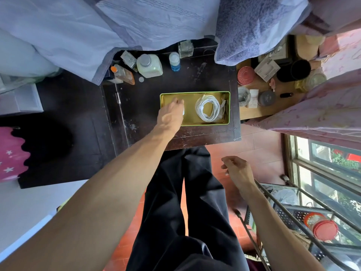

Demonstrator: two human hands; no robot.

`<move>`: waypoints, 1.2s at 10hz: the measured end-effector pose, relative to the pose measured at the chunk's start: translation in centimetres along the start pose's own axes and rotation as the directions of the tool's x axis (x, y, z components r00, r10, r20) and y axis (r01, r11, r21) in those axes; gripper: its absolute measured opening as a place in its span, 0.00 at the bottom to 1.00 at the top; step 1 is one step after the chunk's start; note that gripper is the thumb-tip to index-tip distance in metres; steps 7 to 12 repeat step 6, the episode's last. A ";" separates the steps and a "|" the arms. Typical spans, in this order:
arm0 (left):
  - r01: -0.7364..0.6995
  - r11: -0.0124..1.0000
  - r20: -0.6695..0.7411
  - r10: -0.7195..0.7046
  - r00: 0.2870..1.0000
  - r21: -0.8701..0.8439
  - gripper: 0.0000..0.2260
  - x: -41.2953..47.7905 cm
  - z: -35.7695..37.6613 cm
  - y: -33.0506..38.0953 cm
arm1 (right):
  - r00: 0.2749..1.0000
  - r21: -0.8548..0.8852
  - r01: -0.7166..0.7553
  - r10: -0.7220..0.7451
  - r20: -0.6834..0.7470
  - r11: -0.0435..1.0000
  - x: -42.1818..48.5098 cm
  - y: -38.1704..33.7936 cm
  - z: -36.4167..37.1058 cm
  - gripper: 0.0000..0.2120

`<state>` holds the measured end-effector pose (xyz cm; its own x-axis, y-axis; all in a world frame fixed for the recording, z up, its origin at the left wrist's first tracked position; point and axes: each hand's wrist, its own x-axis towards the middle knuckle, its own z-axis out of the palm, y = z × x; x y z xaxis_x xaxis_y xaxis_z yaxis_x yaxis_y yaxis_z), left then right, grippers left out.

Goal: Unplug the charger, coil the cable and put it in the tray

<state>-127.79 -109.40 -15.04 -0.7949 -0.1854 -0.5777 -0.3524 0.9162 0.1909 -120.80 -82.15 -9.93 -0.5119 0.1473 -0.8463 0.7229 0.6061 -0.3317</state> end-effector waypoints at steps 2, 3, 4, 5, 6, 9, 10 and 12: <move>0.015 1.000 -0.001 -0.015 1.000 0.027 0.15 0.7 0.3 -0.1 | 1.000 0.020 0.000 0.000 -0.021 1.000 0.0 0.1 0.8 0.09; 0.026 0.999 0.022 -0.027 0.999 0.030 0.20 0.2 -0.4 0.0 | 1.000 0.042 0.012 -0.011 -0.025 0.999 -0.7 0.0 1.1 0.08; 0.001 0.998 -0.030 0.001 1.000 0.056 0.23 -1.3 -2.3 0.3 | 0.999 0.054 0.044 -0.043 -0.022 0.998 -2.5 -0.7 0.8 0.08; -0.011 0.990 -0.151 -0.010 0.989 -0.141 0.14 -4.4 -5.2 -0.1 | 0.993 0.092 0.114 -0.111 -0.046 0.989 -5.8 -2.8 -1.3 0.10; 0.082 0.855 -0.082 -0.144 0.986 -0.511 0.09 -9.2 -8.1 -1.8 | 0.959 0.206 0.272 -0.249 -0.134 0.940 -11.2 -5.3 -5.1 0.09; 0.082 0.855 -0.082 -0.144 0.986 -0.511 0.09 -9.2 -8.1 -1.8 | 0.959 0.206 0.272 -0.249 -0.134 0.940 -11.2 -5.3 -5.1 0.09; 0.082 0.855 -0.082 -0.144 0.986 -0.511 0.09 -9.2 -8.1 -1.8 | 0.959 0.206 0.272 -0.249 -0.134 0.940 -11.2 -5.3 -5.1 0.09; 0.082 0.855 -0.082 -0.144 0.986 -0.511 0.09 -9.2 -8.1 -1.8 | 0.959 0.206 0.272 -0.249 -0.134 0.940 -11.2 -5.3 -5.1 0.09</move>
